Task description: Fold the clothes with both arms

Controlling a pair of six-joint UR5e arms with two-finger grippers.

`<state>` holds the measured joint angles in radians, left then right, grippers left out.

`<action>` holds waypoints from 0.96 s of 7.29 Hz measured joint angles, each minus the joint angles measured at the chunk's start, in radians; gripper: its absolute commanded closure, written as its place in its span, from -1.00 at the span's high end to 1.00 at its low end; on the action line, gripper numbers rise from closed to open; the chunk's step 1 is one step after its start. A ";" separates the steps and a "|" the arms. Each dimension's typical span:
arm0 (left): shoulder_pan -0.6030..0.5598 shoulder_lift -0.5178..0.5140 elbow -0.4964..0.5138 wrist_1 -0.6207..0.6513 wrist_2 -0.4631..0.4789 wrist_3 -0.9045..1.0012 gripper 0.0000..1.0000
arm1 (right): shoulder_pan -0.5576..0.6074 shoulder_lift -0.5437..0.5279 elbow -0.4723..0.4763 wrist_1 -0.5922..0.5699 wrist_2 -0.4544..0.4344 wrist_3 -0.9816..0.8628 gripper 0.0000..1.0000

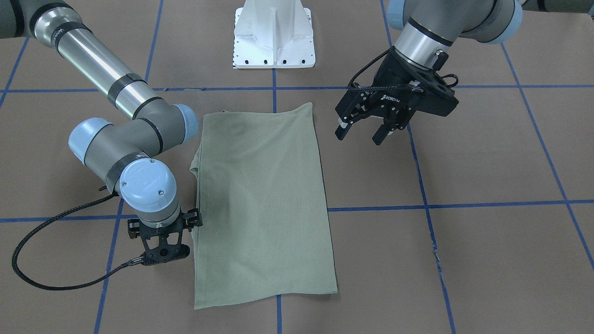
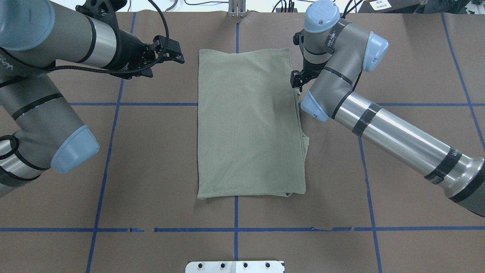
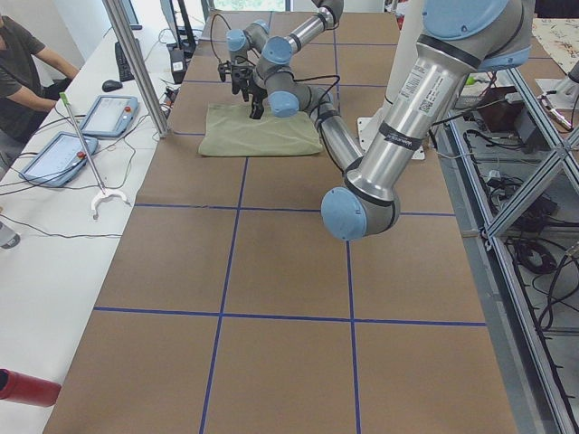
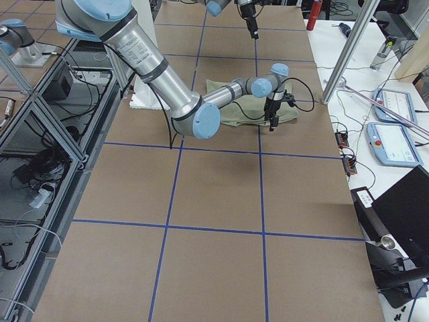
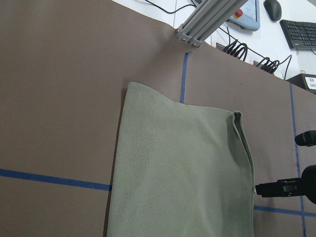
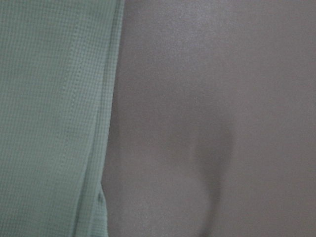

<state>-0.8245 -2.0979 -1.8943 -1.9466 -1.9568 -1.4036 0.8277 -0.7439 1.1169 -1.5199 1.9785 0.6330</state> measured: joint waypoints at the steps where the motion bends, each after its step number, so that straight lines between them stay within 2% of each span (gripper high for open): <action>1: -0.001 0.000 0.000 0.000 0.000 0.000 1.00 | 0.001 0.011 0.001 0.001 0.001 0.001 1.00; 3: 0.000 0.001 0.001 0.002 -0.002 0.001 1.00 | 0.003 0.038 0.020 0.001 0.032 0.006 1.00; 4: 0.010 0.003 0.002 0.003 -0.002 -0.002 1.00 | 0.004 0.033 0.065 -0.008 0.070 0.013 1.00; 7: 0.157 0.032 0.021 0.000 0.019 -0.122 1.00 | 0.004 -0.099 0.337 -0.056 0.122 0.060 1.00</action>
<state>-0.6672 -2.0657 -1.8737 -1.9470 -1.9380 -1.5251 0.8314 -0.8433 1.4536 -1.5754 2.1006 0.6933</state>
